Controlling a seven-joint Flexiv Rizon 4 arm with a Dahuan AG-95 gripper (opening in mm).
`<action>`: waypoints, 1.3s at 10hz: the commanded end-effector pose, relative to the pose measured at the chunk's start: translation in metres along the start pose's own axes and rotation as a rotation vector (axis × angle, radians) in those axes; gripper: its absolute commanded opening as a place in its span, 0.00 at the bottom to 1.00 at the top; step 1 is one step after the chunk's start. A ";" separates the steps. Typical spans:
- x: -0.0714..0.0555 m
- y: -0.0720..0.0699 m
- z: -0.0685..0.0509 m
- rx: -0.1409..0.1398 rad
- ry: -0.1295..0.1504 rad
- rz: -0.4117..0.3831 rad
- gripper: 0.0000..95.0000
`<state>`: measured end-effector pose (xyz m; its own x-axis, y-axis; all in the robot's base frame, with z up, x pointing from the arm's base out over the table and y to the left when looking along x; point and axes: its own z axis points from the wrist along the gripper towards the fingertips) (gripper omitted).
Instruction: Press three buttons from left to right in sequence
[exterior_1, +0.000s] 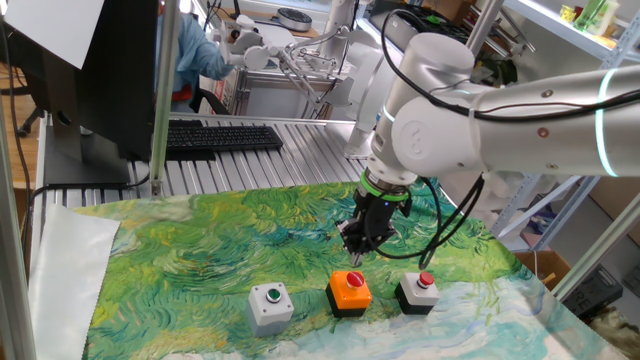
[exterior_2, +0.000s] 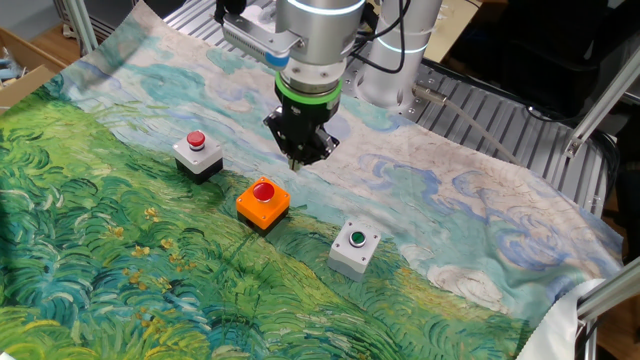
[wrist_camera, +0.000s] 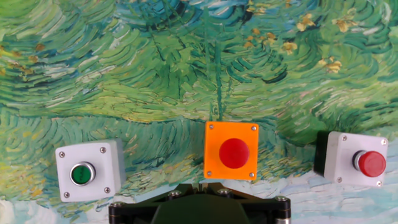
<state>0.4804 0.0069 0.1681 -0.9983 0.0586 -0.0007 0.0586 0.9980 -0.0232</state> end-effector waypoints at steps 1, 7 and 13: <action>0.000 0.000 0.000 0.000 0.000 0.005 0.00; 0.000 0.000 0.000 -0.008 -0.006 -0.145 0.00; 0.000 0.000 0.000 -0.075 -0.010 -0.203 0.00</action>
<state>0.4807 0.0070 0.1680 -0.9865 -0.1626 -0.0184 -0.1634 0.9847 0.0610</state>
